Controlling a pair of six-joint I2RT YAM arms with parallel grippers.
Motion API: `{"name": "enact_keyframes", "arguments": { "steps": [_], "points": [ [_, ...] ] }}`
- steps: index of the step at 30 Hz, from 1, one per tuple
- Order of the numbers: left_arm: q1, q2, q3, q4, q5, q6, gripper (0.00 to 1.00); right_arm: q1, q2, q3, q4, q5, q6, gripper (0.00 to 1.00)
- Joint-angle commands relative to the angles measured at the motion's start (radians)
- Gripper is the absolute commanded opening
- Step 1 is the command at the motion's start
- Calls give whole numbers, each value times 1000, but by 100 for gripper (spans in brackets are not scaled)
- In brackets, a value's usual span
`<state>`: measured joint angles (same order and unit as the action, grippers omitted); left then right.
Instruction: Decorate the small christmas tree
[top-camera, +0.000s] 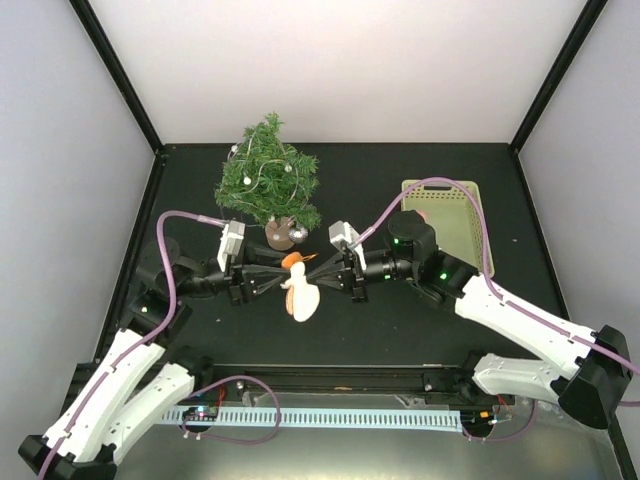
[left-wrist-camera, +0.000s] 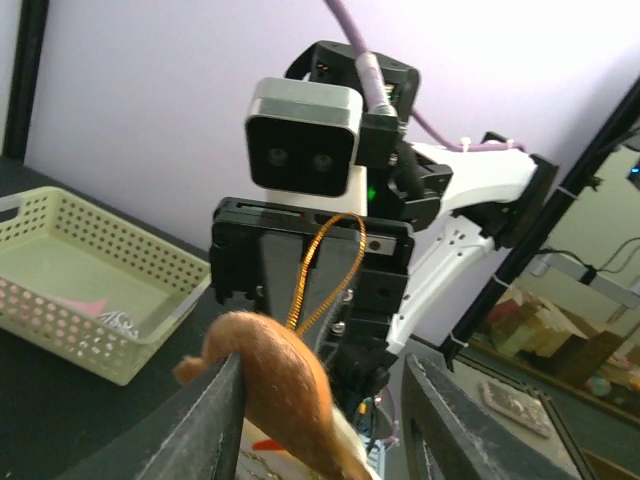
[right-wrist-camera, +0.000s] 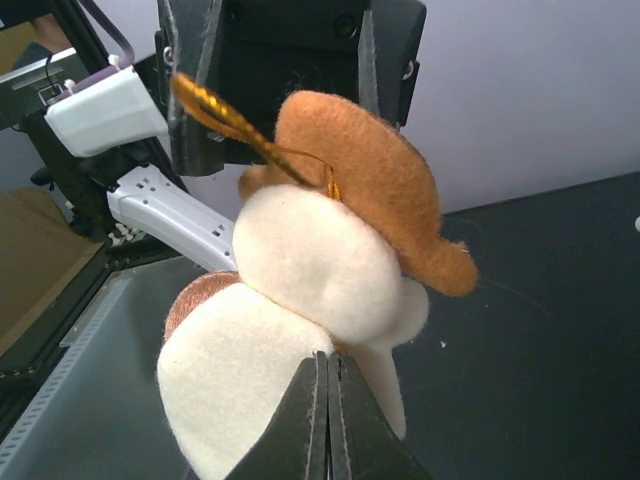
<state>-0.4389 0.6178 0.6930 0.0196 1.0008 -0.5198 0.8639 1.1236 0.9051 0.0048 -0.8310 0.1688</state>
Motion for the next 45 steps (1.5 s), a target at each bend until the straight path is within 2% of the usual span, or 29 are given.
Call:
{"name": "enact_keyframes", "arguments": {
  "steps": [1,5,6,8,11,12,14,19,23,27,30,38,42,45],
  "points": [
    [-4,36,70,-109,-57,56,40,5,9,32,-24,28,-35,1],
    [-4,43,74,-102,-71,32,6,6,10,35,-51,71,-46,1],
    [-4,42,74,-102,-92,27,2,6,8,37,-61,100,-43,3],
    [-4,40,71,-107,-136,-12,2,6,2,46,-86,209,-28,13],
    [-4,39,64,-101,-198,-81,2,18,-10,73,-134,429,43,44],
    [-4,39,64,-117,-235,-96,2,25,-14,88,-164,495,63,49],
    [-3,39,66,-154,-316,-128,2,57,-24,122,-227,622,76,52],
    [-3,33,56,-112,-405,-257,1,214,-49,144,-247,955,58,55],
    [-3,42,57,-84,-452,-337,2,329,-34,159,-221,1144,55,59],
    [-3,54,43,-31,-438,-399,2,420,25,199,-194,1258,60,62],
    [-4,59,29,-3,-430,-447,2,465,111,286,-238,1354,47,64],
    [-4,32,4,20,-447,-495,2,474,274,452,-403,1487,60,66],
    [-4,16,0,10,-480,-500,2,481,299,478,-435,1499,39,60],
    [-4,13,-9,27,-487,-515,2,505,304,473,-407,1531,-6,42]
  ]
}}
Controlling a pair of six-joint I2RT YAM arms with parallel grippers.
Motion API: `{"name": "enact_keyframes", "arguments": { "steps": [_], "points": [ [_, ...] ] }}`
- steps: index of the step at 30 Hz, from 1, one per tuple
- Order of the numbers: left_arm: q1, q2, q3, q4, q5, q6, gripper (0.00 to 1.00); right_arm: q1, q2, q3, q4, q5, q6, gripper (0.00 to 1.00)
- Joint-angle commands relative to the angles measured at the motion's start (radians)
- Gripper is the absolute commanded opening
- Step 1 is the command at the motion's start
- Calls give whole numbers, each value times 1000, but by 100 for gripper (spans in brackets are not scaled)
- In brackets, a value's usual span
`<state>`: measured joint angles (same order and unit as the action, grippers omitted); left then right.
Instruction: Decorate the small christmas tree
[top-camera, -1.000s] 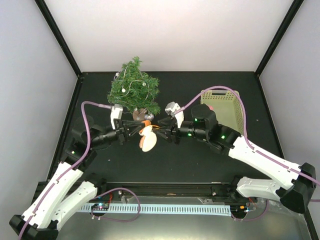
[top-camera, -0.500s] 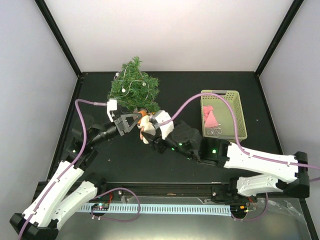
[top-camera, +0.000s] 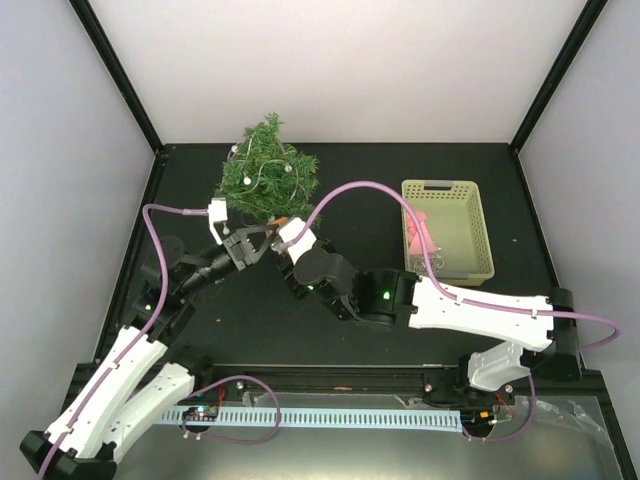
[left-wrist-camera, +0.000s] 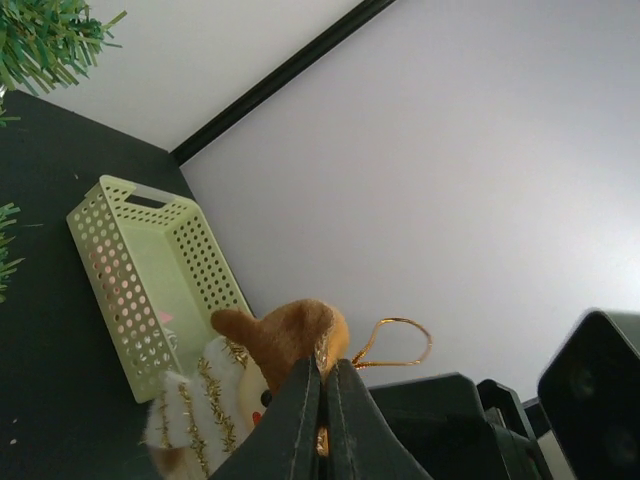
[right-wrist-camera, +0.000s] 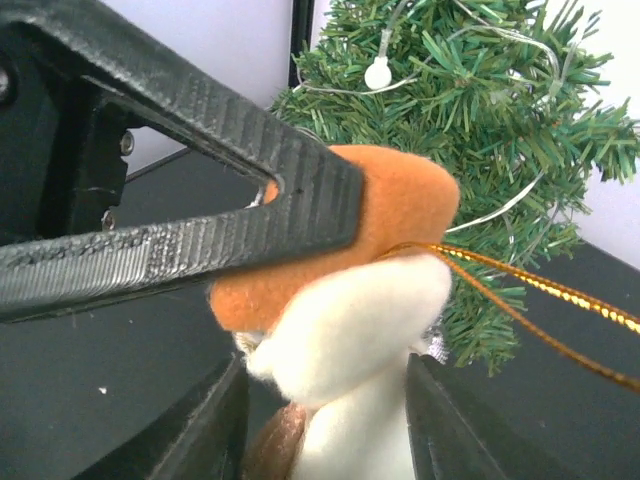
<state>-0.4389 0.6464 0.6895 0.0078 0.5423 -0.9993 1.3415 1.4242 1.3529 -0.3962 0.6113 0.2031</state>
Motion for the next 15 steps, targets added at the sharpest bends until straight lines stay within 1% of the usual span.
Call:
{"name": "enact_keyframes", "arguments": {
  "steps": [1,5,6,7,8,9,10,12,13,15],
  "points": [
    [-4,-17,-11,47,-27,-47,1,34,7,26,-3,101,-51,36],
    [-3,-23,-19,66,-27,-80,2,45,-1,10,11,114,-92,8],
    [-3,-27,-18,63,-30,-86,5,45,-12,-17,29,100,-114,3],
    [-3,-33,-18,59,-37,-90,15,45,-25,-41,49,81,-141,1],
    [-3,-40,-19,55,-45,-90,28,42,-46,-73,72,56,-170,1],
    [-3,-50,-18,51,-56,-84,37,34,-69,-103,82,17,-200,1],
    [-3,-62,-17,51,-64,-57,43,25,-97,-128,81,-41,-237,1],
    [-3,-86,3,13,-58,41,56,11,-168,-192,95,-144,-312,1],
    [-3,-94,21,-17,-51,102,61,1,-209,-219,106,-206,-352,1],
    [-3,-109,60,-77,-22,211,67,-5,-282,-263,111,-325,-443,2]
  ]
}}
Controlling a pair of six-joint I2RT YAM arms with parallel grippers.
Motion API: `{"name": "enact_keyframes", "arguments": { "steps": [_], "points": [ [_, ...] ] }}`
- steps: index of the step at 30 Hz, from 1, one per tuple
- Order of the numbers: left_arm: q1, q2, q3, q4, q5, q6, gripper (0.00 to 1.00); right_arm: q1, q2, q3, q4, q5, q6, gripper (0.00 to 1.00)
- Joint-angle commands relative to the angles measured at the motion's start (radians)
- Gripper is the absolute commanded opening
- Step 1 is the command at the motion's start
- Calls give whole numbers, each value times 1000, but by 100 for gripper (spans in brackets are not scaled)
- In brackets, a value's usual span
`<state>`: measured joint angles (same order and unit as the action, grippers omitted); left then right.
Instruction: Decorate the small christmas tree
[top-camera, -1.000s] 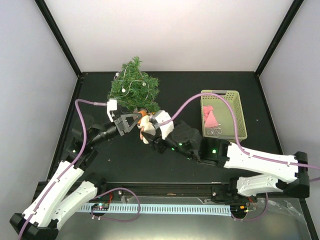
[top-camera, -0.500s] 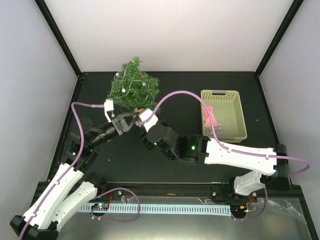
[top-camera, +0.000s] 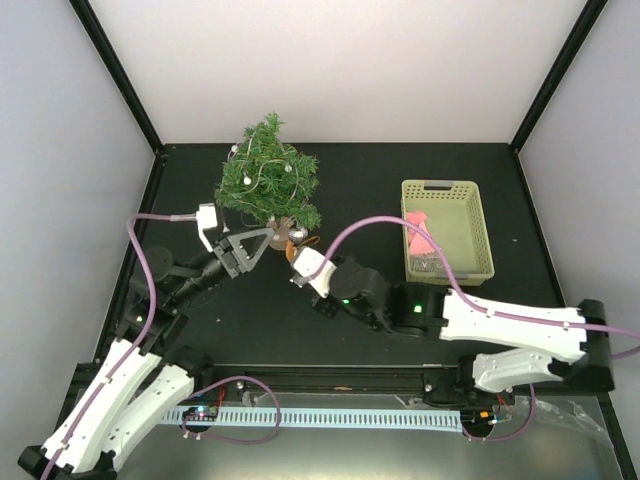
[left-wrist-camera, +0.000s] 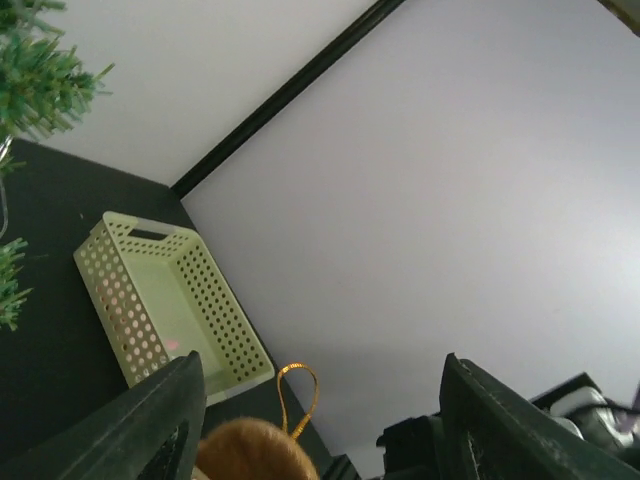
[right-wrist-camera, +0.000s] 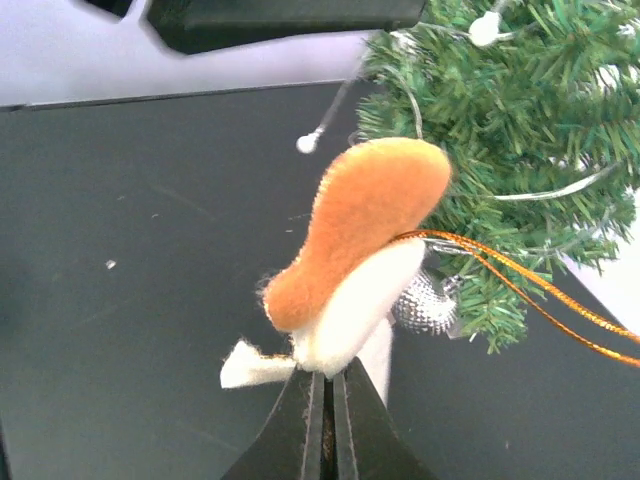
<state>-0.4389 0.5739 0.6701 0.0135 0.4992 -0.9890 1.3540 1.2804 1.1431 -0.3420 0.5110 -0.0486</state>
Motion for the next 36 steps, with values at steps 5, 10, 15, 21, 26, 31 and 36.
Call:
{"name": "enact_keyframes", "arguments": {
  "steps": [5,10,15,21,26,31,36],
  "points": [
    [-2,-39,75,-28,238,292,72,-18,-308,-159,51,-481,-349,2],
    [-3,12,44,66,483,251,71,-19,-414,-220,22,-650,-487,2],
    [-4,47,36,98,598,241,65,-18,-420,-213,-22,-741,-565,3],
    [-7,99,36,110,712,251,62,-18,-368,-178,-58,-783,-571,3],
    [-15,151,60,99,809,247,51,-18,-343,-165,-61,-781,-571,3],
    [-34,164,69,23,818,298,50,-18,-329,-159,-54,-781,-571,3],
    [-57,175,63,29,851,300,46,-18,-325,-160,-51,-765,-570,3]
  ]
}}
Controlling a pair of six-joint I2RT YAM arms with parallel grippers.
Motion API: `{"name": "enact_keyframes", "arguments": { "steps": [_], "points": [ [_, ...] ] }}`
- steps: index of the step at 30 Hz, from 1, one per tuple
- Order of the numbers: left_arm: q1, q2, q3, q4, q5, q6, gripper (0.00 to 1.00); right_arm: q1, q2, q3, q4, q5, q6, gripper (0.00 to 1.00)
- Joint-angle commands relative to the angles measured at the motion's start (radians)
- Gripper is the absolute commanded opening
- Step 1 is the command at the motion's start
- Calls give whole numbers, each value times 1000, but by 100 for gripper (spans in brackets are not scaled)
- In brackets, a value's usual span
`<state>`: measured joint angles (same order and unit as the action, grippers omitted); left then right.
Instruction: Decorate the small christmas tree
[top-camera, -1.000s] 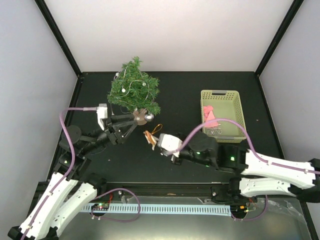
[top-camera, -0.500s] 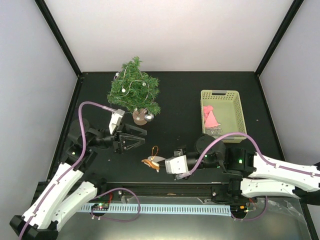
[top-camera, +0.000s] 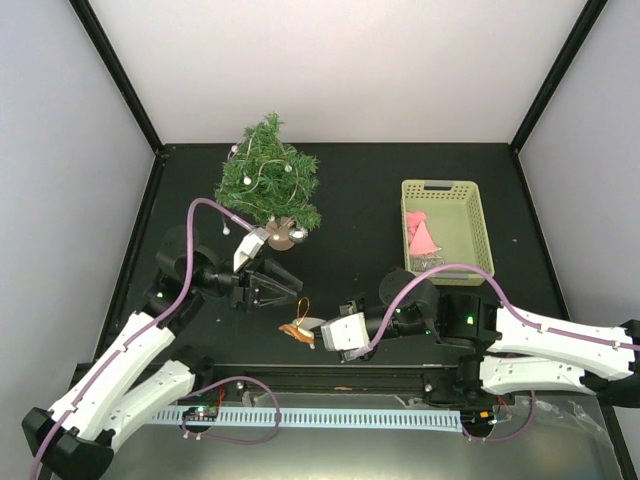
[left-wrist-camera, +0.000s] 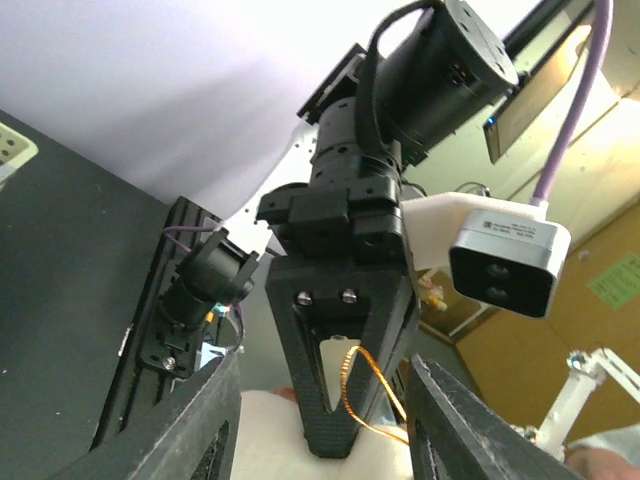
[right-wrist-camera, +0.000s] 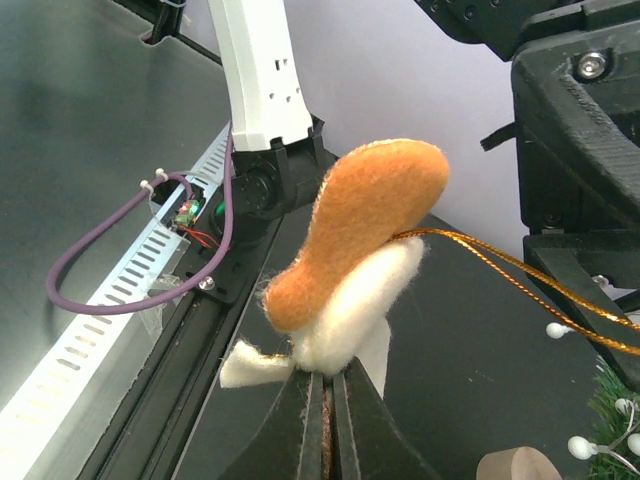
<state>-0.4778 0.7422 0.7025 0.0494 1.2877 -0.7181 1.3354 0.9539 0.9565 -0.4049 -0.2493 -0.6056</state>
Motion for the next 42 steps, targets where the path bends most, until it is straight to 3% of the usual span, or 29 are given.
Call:
{"name": "enact_keyframes", "arguments": {
  "steps": [1,17,24,27,29,36,42],
  "points": [
    [-23,10,32,-7,72,29,44,0,2,24,15,-5,-13,3],
    [-41,5,48,5,80,27,3,1,15,21,22,9,6,3],
    [-39,-8,74,-31,35,67,1,-1,11,-5,59,82,37,2],
    [-37,-19,108,-141,-60,192,2,-22,11,-25,93,138,71,1],
    [-32,-29,118,-191,-149,240,2,-69,19,-24,97,98,107,1],
    [-23,-49,120,-227,-501,282,2,-215,68,-14,143,-50,211,1],
    [-16,-5,148,-302,-708,354,2,-300,130,-4,219,-136,311,1]
  ]
}}
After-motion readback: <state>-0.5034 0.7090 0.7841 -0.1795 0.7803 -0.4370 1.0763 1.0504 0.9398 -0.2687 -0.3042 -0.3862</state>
